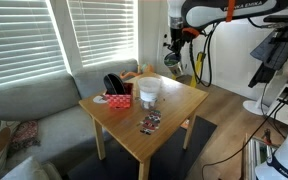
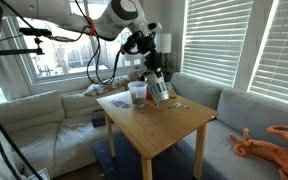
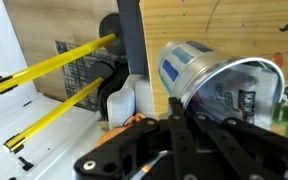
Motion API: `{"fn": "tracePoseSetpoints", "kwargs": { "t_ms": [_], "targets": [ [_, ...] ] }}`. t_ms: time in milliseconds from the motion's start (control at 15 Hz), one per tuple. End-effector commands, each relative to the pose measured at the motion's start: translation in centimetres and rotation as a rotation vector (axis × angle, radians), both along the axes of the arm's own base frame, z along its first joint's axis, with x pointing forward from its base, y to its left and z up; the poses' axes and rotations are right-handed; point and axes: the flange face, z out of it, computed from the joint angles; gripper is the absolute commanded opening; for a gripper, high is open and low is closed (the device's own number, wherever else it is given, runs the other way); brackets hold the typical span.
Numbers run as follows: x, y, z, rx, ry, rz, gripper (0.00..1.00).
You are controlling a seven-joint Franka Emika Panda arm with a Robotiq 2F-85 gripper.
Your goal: Pour the contents in the silver cup into the cup on the left
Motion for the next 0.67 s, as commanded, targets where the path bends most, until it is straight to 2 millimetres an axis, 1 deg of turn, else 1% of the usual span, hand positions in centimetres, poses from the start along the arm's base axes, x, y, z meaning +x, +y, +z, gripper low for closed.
{"fn": "tracePoseSetpoints", "kwargs": {
  "t_ms": [0,200,533,600],
  "targets": [
    [0.12,0.08,-0.09,0.000,0.004,0.000,0.04],
    [0.20,-0.34,-0.27,0.000,0.007,-0.007,0.04],
    [0.20,-0.38,-0.23,0.000,0.006,-0.008,0.04],
    [0.20,-0.37,-0.23,0.000,0.006,-0.007,0.01]
  ]
}}
